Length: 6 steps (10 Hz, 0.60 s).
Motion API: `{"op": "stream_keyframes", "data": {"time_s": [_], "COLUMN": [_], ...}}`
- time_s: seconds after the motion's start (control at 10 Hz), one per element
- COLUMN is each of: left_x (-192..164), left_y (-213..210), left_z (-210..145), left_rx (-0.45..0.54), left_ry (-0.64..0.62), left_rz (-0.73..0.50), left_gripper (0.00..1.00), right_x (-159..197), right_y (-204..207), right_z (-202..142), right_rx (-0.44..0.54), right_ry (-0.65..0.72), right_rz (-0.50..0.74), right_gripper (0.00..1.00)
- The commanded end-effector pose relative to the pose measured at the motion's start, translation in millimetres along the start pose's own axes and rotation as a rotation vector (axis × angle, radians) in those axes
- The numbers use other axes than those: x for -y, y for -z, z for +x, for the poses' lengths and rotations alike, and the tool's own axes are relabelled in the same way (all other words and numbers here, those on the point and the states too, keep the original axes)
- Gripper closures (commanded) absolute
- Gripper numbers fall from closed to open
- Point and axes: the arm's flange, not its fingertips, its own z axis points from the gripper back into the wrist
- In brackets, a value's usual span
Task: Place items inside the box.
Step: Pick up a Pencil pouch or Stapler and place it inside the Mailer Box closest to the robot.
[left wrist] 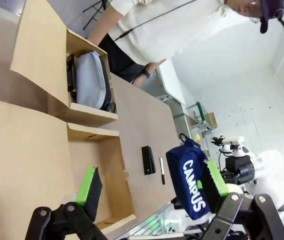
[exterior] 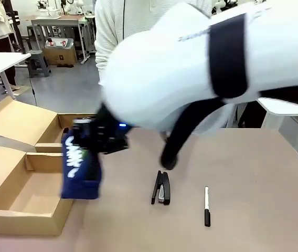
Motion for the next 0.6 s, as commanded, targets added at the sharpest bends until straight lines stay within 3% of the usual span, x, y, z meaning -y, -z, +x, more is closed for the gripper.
{"op": "stream_keyframes", "data": {"time_s": [0.0,0.3,0.5], "left_x": [0.5,0.5,0.5], "left_y": [1.0,1.0,1.0], "left_z": [-0.4,-0.4,-0.4], "left_rx": [0.016,0.016,0.016], "left_ry": [0.023,0.023,0.023], "left_rz": [-0.024,-0.024,-0.024], "left_gripper": [0.0,0.0,0.0], "right_x": [-36.4,-82.3,-101.9], "right_y": [35.4,108.1,134.6], "right_z": [23.8,42.9,53.6], "right_rx": [0.126,0.074,0.133], "right_ry": [0.117,0.125,0.134], "right_rz": [-0.083,-0.028,-0.023], "right_gripper": [0.93,0.93,0.93]}}
